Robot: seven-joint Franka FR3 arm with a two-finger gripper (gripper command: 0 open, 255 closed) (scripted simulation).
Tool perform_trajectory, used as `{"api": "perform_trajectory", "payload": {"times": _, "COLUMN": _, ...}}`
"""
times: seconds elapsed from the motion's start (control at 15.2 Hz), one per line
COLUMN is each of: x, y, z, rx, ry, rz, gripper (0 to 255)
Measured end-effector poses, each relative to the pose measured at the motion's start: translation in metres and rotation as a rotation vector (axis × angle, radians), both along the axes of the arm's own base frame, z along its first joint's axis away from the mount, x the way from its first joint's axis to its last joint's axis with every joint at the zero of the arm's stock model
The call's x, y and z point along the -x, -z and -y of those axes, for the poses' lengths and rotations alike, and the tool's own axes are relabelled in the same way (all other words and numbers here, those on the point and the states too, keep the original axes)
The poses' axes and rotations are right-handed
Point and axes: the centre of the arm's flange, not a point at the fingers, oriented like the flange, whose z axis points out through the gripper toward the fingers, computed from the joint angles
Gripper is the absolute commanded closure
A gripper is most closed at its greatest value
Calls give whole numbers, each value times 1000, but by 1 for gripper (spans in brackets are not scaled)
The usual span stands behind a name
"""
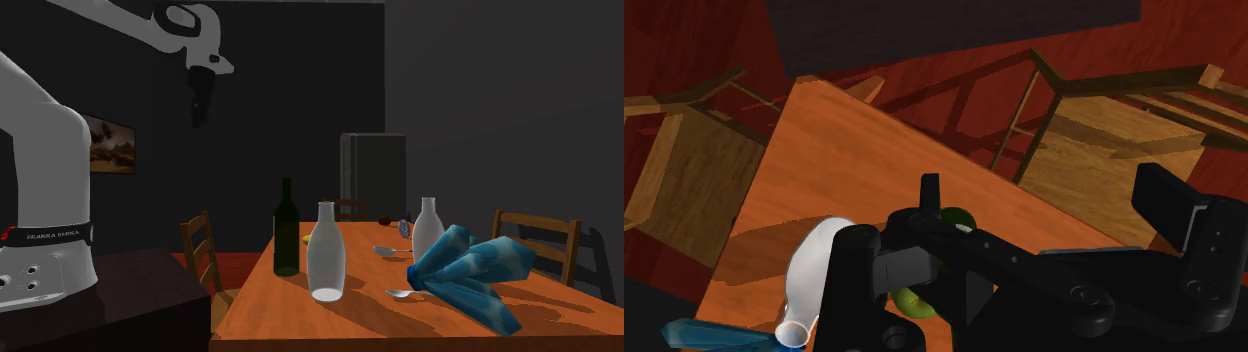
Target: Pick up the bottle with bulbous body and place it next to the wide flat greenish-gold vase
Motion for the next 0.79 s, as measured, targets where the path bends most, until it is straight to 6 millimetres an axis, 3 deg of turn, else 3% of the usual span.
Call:
{"api": "perform_trajectory", "payload": {"times": 0.13, "x": -4, "y": 4, "z": 3, "rx": 0, "ry": 0, "rz": -1, "gripper": 0}}
{"api": "perform_trajectory", "payload": {"times": 0.33, "x": -24, "y": 21, "z": 25, "rx": 1, "ry": 2, "rz": -3, "gripper": 0}}
{"api": "perform_trajectory", "payload": {"times": 0.79, "x": -86, "y": 61, "z": 78, "rx": 5, "ry": 7, "rz": -6, "gripper": 0}}
